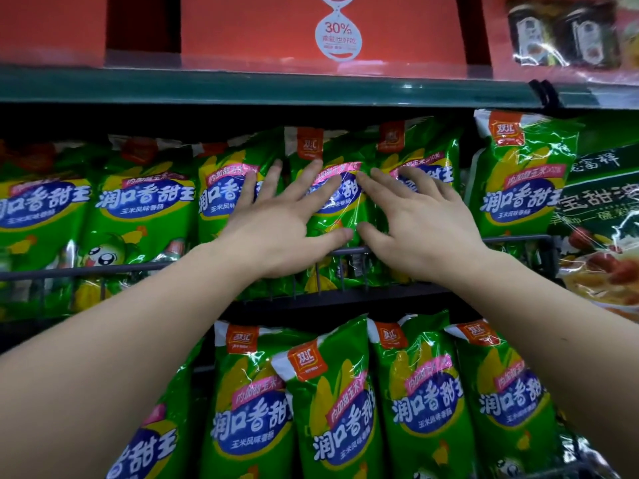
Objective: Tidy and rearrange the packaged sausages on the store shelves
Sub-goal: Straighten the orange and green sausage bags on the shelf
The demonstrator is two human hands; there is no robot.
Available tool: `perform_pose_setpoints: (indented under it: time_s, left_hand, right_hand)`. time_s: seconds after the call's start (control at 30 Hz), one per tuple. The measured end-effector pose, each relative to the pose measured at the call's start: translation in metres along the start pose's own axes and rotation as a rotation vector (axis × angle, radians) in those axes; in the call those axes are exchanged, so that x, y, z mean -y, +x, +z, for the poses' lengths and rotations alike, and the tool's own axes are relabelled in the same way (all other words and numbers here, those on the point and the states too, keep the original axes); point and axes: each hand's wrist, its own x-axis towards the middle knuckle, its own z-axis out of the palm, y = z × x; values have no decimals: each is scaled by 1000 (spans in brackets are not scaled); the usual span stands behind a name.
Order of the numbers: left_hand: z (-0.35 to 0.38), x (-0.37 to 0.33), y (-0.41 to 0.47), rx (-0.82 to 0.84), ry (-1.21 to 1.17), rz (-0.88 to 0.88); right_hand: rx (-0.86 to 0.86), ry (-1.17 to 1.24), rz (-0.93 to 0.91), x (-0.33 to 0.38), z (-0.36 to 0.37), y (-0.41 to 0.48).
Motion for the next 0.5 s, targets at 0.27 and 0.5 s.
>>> perform_pose_setpoints:
  time_s: [0.27, 0.5]
  left_hand:
    - [-1, 5, 0, -3, -26, 79]
    - [0, 12, -2, -11, -57, 152]
  right_hand:
    - [38, 15, 11, 6, 0, 0]
    - [-150, 154, 36, 7, -1, -17]
